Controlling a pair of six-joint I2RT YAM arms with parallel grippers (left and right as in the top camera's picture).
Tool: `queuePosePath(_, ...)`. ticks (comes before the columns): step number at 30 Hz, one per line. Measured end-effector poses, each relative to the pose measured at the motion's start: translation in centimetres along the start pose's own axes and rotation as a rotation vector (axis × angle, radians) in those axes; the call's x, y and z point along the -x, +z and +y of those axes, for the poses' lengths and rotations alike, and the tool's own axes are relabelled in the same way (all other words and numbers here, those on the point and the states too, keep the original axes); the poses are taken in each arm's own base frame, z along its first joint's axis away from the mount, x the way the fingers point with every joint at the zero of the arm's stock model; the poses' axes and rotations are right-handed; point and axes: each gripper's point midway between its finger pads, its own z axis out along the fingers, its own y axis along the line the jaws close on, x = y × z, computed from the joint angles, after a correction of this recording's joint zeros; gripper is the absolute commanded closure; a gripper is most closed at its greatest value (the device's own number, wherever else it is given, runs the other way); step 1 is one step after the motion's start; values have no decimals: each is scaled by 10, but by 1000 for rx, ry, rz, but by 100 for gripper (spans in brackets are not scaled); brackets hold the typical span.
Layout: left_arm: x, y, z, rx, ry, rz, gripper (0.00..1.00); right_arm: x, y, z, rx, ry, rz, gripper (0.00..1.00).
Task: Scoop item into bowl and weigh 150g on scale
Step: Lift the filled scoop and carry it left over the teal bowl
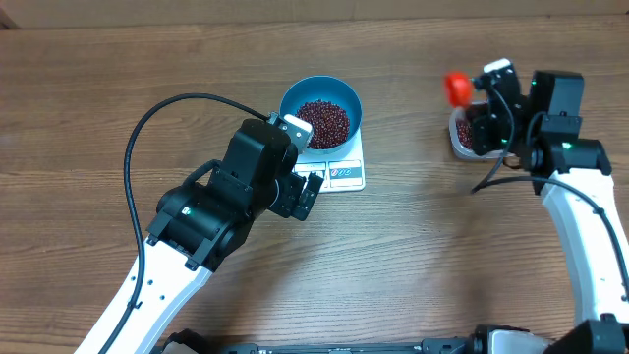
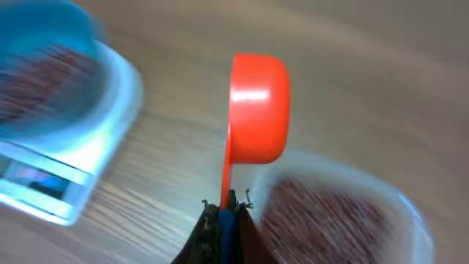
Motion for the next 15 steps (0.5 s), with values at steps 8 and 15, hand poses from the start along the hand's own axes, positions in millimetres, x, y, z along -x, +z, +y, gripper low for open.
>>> queuePosePath(8,0,0,0,0,0,0,0,47,1,95,279,-122,-158,96)
queuePosePath(15,0,0,0,0,0,0,0,50,17,136,322,-192,-148,96)
